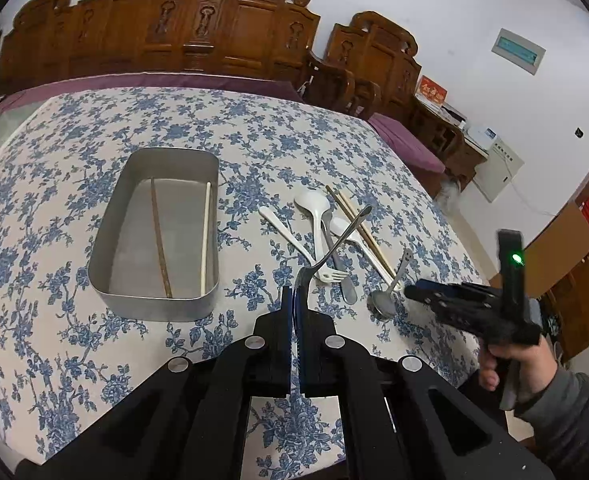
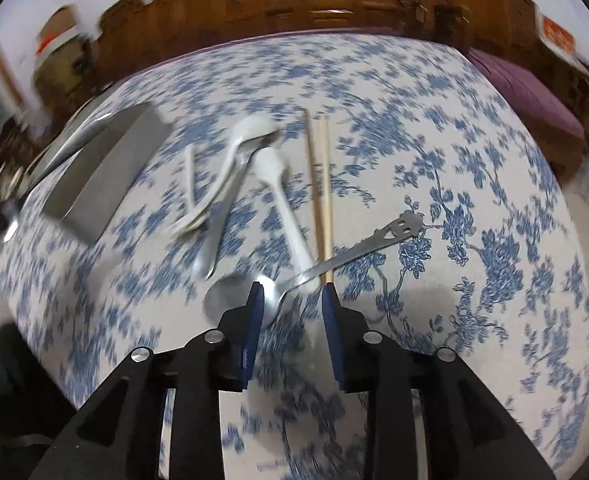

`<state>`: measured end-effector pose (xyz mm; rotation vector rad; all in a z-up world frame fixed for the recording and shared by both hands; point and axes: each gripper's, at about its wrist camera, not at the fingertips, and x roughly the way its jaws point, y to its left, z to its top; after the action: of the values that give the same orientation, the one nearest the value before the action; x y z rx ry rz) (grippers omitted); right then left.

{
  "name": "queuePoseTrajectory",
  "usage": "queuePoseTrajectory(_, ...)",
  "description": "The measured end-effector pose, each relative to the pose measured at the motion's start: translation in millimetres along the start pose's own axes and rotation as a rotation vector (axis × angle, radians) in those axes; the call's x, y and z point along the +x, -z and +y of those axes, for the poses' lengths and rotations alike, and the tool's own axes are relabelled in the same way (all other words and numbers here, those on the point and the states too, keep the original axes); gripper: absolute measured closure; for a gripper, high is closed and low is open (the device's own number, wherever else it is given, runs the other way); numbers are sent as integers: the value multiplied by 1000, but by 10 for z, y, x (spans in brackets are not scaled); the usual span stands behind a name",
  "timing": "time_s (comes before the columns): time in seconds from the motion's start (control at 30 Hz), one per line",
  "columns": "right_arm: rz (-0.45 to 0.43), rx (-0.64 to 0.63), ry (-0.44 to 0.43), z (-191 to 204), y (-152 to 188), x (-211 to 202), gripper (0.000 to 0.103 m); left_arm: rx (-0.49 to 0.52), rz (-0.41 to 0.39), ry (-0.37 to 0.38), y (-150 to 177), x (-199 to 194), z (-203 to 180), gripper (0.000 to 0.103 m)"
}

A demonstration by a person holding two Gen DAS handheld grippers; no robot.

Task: Organize utensils
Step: 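Grasp a large metal spoon with the right tool while the left tool holds its spoon, then lower both metal spoons into the grey tray and open both tools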

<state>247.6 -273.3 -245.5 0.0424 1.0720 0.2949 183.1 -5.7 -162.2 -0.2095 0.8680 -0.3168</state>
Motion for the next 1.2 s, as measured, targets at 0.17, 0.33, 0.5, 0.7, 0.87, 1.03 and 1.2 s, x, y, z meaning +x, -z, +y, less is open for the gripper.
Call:
queuePoseTrajectory(0.17,12,118,59,-128,-94,206,71,-5,-2,1,7,-19,47,102)
queuePoseTrajectory(0.33,19,151,107,-156,-197,335,71,-12,0,1,24,-25,103,102)
queuePoseTrajectory(0.5,13,167,138,-141,-217,364,72,-15,4,1,46,-17,117,102)
queuePoseTrajectory(0.7,15,174,117,-167,-190,337,92,-17,2,11,73,-25,92,102)
queuePoseTrajectory(0.87,6,152,116,-138,-199,254,99,-15,-3,13,68,-44,99,102)
queuePoseTrajectory(1.03,-16,103,125,-98,-216,114,101,-16,-14,6,50,-66,127,102)
queuePoseTrajectory(1.2,-41,34,128,32,-263,-21,101,-26,-33,-7,16,-106,188,102)
